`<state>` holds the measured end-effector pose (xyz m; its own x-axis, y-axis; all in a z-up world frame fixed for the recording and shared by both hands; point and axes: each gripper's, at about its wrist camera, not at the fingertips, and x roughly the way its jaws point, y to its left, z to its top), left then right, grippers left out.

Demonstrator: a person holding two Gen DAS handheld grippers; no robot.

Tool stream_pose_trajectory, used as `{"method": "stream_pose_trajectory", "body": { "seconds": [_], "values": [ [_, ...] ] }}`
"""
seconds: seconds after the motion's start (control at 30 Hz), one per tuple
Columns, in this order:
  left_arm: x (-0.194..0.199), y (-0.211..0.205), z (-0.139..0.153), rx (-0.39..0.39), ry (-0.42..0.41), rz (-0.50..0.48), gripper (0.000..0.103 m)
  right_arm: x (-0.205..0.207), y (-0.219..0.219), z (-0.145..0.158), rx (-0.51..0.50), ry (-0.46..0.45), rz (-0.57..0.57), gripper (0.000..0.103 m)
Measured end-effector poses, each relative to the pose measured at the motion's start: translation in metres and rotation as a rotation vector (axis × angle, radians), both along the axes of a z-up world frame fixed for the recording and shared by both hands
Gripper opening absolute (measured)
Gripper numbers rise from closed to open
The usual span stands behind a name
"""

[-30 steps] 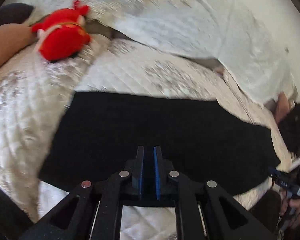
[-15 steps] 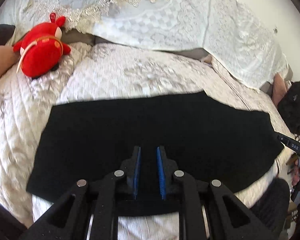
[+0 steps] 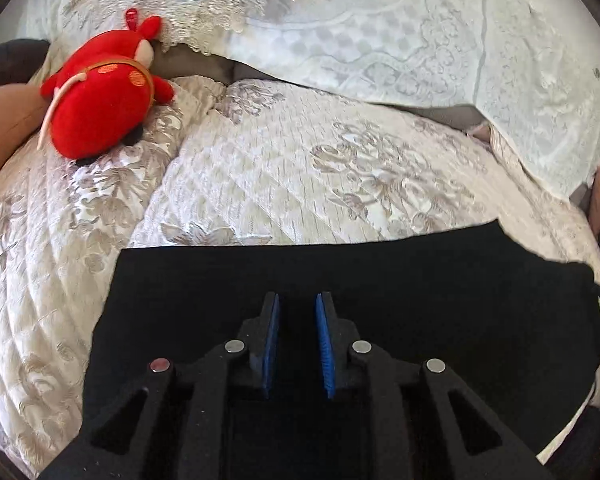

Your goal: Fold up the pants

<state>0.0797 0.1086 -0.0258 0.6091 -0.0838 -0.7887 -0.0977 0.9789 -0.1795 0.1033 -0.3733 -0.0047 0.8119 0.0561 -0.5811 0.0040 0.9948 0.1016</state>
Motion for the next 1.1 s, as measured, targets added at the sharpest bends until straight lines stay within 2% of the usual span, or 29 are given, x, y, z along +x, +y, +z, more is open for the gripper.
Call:
{"method": "stream_pose_trajectory", "body": {
  "seconds": [0.1,0.13,0.2,0.43,0.47,0.57,0.77,0.9,1.0,1.1],
  "values": [
    [-0.021,-0.002,0.015,-0.012,-0.043,0.003,0.021,-0.024,0.030,0.004,-0.004,-0.032,0.090,0.033],
    [-0.031,-0.004,0.018,-0.023,-0.055,-0.001,0.021,-0.033,0.045,0.002,-0.004,-0.036,0.137,0.037],
    [-0.047,-0.007,0.020,-0.042,-0.057,-0.010,0.021,-0.051,0.071,-0.004,0.000,-0.026,0.211,0.039],
    [-0.089,-0.004,-0.002,-0.058,-0.016,0.000,0.024,-0.087,0.129,-0.038,-0.041,0.022,0.318,0.039],
    [-0.091,-0.004,-0.002,-0.050,-0.035,-0.007,0.024,-0.084,0.133,-0.046,-0.061,0.048,0.321,0.039],
    [-0.092,-0.005,0.005,-0.028,-0.023,-0.010,0.024,-0.090,0.139,-0.045,-0.116,0.027,0.310,0.039],
    [-0.110,0.004,0.018,-0.023,-0.056,0.024,0.029,-0.108,0.147,-0.033,-0.115,-0.027,0.321,0.039],
    [-0.117,0.013,0.007,-0.024,-0.024,0.054,0.029,-0.107,0.157,-0.045,-0.121,0.003,0.339,0.039],
    [-0.119,0.020,0.004,-0.040,-0.025,0.064,0.028,-0.105,0.162,-0.054,-0.135,0.033,0.333,0.039],
    [-0.123,0.031,0.008,-0.082,-0.024,0.096,0.029,-0.112,0.165,-0.045,-0.134,0.014,0.343,0.039]
  ]
}}
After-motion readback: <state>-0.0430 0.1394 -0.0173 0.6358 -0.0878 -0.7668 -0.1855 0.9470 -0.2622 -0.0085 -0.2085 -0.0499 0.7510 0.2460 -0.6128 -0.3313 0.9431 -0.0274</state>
